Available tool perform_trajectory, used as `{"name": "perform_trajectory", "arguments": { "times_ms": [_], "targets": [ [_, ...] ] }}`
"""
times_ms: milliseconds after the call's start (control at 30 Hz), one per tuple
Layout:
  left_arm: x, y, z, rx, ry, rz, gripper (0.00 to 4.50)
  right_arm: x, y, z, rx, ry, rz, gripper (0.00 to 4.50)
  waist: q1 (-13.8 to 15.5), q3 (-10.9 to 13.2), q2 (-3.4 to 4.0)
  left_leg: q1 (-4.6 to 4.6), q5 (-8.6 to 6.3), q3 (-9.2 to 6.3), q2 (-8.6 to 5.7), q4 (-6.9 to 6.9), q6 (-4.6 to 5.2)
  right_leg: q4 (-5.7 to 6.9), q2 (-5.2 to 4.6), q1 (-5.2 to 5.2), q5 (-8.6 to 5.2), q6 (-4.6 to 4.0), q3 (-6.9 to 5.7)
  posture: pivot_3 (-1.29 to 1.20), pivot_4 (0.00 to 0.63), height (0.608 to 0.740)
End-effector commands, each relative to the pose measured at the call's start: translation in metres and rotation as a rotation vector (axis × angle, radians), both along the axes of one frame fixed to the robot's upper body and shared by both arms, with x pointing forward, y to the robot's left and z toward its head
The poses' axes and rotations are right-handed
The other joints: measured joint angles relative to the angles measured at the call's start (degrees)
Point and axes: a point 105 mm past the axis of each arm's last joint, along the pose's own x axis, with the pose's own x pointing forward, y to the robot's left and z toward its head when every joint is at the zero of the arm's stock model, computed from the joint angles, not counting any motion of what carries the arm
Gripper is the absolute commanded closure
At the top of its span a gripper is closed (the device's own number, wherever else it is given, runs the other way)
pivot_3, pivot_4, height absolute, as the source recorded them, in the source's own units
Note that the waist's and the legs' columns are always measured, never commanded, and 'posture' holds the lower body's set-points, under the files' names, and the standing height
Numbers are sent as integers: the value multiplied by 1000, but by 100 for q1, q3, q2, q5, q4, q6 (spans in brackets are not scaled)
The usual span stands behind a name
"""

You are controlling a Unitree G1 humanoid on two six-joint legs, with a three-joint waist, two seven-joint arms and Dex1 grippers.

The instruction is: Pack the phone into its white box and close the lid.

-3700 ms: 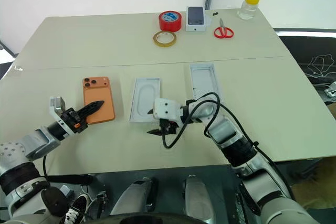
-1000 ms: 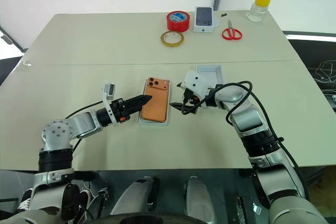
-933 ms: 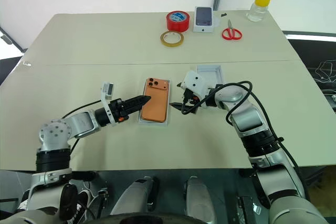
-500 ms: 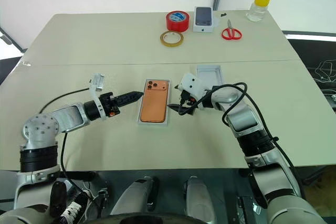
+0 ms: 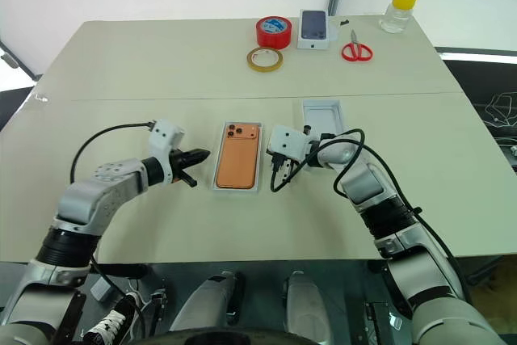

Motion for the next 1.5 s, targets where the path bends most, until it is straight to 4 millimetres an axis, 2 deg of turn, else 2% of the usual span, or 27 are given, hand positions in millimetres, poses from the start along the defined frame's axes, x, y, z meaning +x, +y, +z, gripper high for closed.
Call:
{"name": "perform_trajectory", "arguments": {
  "times_ms": [33,167,233,333,567,667,833,1033,1367,1500],
  "targets": [
    [-2,-11,-7,106,-35,-93,4500,0,4,5,1,-44,19,4452,7,0,0,0,0,0,1,0,0,1,1,0,0,0,0,0,150,740],
    [-1,-24,-13,86,-14,-125,4500,-1,11,5,5,-50,34,4452,28,-2,3,1,-5,-1,-1,3,10,0,-1,5,0,0,-2,0,150,740],
    [3,-38,-16,65,-12,-147,4500,0,12,6,7,-57,34,4452,53,-3,4,1,-7,-5,-2,5,12,-1,-1,9,0,1,-7,0,150,740],
    [7,-67,-13,20,-17,-199,4500,5,3,9,-10,-74,9,4452,116,-6,8,3,-6,-8,-8,17,12,-3,-4,21,0,2,-13,0,150,740],
    [10,-99,-12,18,-40,-288,4500,11,-24,9,-51,-86,-51,4452,183,-6,8,7,-14,-10,-11,44,25,-8,-4,44,-4,8,-21,0,150,740],
    [14,-106,-14,38,-60,-301,4500,11,-28,9,-53,-86,-60,4452,183,-6,7,7,-15,-10,-13,48,25,-9,-6,48,-5,11,-23,0,150,740],
    [19,-104,-14,42,-69,-294,4500,8,-30,5,-54,-80,-70,4452,171,-6,8,7,-14,-11,-12,49,25,-9,-6,49,-6,12,-24,0,150,740],
    [20,-90,-10,40,-76,-269,4500,6,-34,9,-44,-79,-80,4452,163,-6,8,8,-15,-12,-11,54,25,-8,-5,50,-6,12,-24,0,150,740],
    [19,-47,7,44,-105,-179,4500,-3,-51,34,-20,-65,-88,4452,87,-4,8,4,-19,-11,-8,53,33,-5,-3,41,-8,15,-18,0,150,740],
    [21,-32,16,47,-145,-147,4500,4,-58,49,55,-39,-166,4452,-7,-4,9,4,-21,-13,-5,50,35,-1,-2,39,-8,14,-18,0,150,740]
  ]
}}
